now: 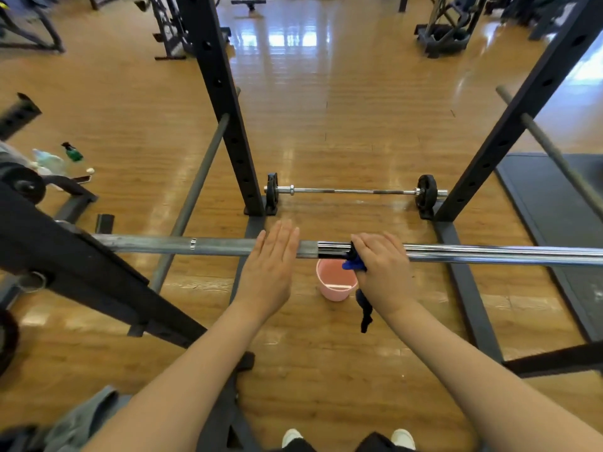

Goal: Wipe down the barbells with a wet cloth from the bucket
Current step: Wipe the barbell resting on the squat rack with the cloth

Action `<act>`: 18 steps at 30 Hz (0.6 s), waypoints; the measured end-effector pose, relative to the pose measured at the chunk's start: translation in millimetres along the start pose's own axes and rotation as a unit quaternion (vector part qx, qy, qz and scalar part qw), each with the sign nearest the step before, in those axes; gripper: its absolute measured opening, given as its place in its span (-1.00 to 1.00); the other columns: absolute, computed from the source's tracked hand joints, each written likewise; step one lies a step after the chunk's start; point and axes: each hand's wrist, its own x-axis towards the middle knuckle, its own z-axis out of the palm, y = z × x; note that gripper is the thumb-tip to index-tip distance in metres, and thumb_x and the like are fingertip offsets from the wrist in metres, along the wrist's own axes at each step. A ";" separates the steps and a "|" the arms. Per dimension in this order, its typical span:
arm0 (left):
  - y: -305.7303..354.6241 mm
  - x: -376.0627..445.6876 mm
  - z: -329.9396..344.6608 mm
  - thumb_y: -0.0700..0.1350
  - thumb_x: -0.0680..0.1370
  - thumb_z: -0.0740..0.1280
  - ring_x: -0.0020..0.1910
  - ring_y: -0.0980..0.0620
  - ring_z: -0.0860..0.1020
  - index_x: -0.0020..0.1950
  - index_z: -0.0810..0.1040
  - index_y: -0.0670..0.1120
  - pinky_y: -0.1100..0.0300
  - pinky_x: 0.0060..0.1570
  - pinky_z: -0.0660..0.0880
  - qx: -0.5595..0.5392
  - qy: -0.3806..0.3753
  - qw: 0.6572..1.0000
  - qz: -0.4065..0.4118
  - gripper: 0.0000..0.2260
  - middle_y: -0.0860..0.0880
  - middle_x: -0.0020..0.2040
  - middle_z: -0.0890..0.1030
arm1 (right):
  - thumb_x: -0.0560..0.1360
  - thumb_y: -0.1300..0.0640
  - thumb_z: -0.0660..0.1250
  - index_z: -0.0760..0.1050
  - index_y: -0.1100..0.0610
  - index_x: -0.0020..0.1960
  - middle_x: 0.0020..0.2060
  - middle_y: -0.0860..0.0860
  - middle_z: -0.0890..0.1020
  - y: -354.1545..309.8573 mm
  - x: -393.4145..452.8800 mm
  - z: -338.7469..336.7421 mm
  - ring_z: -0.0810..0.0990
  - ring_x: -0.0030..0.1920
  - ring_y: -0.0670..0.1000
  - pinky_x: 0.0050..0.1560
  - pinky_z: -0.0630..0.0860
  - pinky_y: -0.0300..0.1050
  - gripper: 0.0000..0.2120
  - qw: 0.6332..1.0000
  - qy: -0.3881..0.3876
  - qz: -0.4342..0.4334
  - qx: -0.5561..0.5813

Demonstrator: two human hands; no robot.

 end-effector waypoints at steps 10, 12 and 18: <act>0.8 -3.2 -5.0 -0.24 0.24 0.51 0.39 -0.14 0.37 0.40 0.38 -0.24 -0.03 0.38 0.13 -0.026 -0.030 0.999 -0.031 -0.26 -0.18 0.37 0.44 | 0.18 0.36 0.51 0.62 0.20 0.03 -0.12 0.04 0.67 -37.8 15.1 23.8 0.65 -0.13 0.08 0.24 0.26 0.04 -0.58 0.997 -0.023 -0.054 -0.040; 5.5 -2.0 -5.5 -0.24 0.21 0.52 0.37 -0.18 0.39 0.38 0.40 -0.27 -0.08 0.36 0.17 -0.020 -0.032 0.998 -0.047 -0.26 -0.21 0.35 0.45 | 0.18 0.37 0.51 0.62 0.19 0.03 -0.12 0.04 0.67 -31.6 15.5 20.7 0.66 -0.14 0.08 0.25 0.22 0.07 -0.57 0.996 -0.030 -0.067 -0.046; 39.9 12.2 -7.3 -0.27 0.15 0.53 0.34 -0.25 0.41 0.33 0.42 -0.32 -0.16 0.32 0.17 -0.012 -0.031 0.995 -0.099 -0.24 -0.27 0.31 0.47 | 0.14 0.32 0.56 0.62 0.16 -0.01 -0.17 0.00 0.67 10.1 7.9 -0.7 0.65 -0.22 0.04 0.26 0.20 0.06 -0.57 0.996 -0.047 -0.070 -0.039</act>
